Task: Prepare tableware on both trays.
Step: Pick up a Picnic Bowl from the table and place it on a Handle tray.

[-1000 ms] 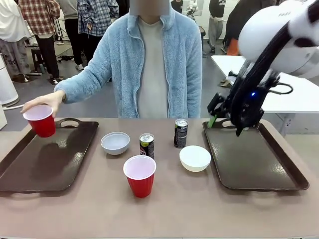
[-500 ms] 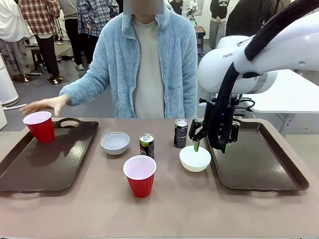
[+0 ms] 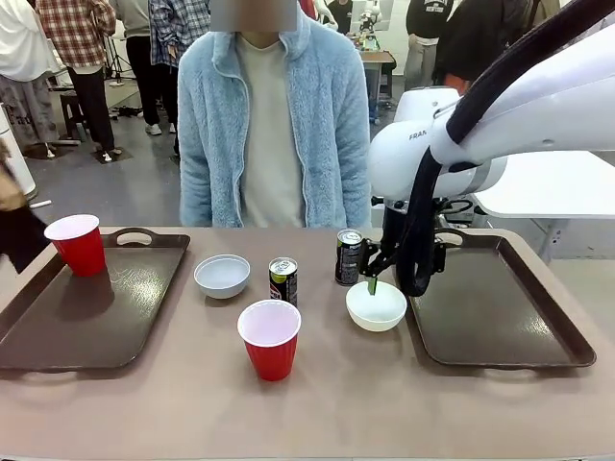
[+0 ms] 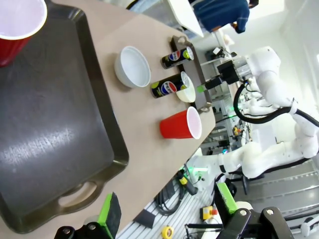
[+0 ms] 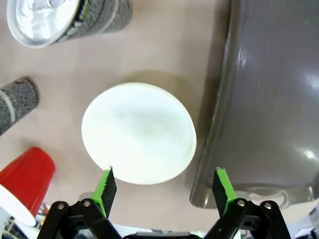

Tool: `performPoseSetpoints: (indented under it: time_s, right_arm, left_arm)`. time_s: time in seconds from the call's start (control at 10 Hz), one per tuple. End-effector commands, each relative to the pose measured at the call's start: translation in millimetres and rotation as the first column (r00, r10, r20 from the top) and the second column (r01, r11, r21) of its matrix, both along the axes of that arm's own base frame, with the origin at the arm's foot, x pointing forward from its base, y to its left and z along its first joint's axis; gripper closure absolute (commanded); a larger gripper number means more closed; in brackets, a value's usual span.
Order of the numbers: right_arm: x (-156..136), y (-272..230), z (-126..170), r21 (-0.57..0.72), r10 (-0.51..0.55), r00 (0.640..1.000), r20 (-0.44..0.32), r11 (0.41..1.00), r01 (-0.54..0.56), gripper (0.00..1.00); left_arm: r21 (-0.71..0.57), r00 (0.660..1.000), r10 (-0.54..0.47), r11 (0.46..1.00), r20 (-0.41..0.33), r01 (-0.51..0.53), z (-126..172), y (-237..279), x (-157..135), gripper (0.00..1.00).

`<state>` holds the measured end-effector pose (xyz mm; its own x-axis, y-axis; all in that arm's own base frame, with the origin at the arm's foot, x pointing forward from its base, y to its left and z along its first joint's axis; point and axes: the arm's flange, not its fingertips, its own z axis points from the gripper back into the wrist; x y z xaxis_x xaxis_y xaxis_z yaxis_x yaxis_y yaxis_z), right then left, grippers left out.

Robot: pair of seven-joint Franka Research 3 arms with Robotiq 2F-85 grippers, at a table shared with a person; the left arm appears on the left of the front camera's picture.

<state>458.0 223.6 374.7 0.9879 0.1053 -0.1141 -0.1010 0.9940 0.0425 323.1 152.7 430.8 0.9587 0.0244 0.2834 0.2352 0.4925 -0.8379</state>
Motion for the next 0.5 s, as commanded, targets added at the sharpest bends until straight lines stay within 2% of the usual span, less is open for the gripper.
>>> performPoseSetpoints:
  time_s: [0.0,0.4]
  right_arm:
    - [3,1,-13,0.012,0.007,0.999,0.038,1.0,-0.007,0.0]
    - [8,1,-30,-0.022,0.006,1.0,0.031,1.0,-0.005,0.0]
  left_arm:
    - [-0.014,1.0,0.001,1.0,0.012,-0.001,1,1,-1,0.0]
    - [-0.014,1.0,0.001,1.0,0.012,-0.001,1,1,-1,0.0]
